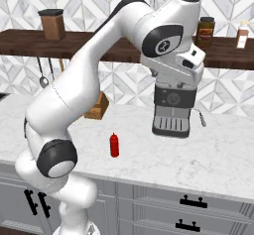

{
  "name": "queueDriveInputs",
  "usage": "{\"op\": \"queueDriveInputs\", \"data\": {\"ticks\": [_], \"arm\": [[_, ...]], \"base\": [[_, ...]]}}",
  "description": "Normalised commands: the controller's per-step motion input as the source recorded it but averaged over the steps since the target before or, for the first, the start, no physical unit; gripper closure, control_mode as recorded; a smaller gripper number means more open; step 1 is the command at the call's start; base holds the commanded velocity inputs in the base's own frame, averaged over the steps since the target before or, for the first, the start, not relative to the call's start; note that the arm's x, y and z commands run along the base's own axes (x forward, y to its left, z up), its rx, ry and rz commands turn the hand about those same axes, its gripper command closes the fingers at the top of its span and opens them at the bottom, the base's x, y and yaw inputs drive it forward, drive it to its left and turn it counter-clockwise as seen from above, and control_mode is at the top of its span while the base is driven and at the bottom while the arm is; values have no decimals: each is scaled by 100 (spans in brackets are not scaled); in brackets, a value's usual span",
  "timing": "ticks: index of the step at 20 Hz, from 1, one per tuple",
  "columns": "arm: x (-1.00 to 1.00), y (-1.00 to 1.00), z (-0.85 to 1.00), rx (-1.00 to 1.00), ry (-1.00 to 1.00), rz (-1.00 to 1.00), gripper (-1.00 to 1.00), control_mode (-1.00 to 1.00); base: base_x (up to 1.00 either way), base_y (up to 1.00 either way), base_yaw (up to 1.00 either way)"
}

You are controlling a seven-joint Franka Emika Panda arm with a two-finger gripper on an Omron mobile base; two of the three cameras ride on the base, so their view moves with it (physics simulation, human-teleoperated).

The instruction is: Put the shaker and condiment bottle from the counter next to their counterparts in the cabinet.

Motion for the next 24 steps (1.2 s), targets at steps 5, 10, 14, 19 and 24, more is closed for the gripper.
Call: {"op": "queueDriveInputs", "data": {"ticks": [5,10,14,19,24], "arm": [[-37,90,-61,0,0,-14,-100,-100],[-54,72,-30,0,-1,-1,-100,-100],[-87,81,-54,0,0,0,-100,-100],[-28,43,-29,0,0,0,-100,-100],[-5,32,-26,0,2,0,-100,-100]], "base": [[0,0,0],[0,0,0],[0,0,0],[0,0,0],[0,0,0]]}}
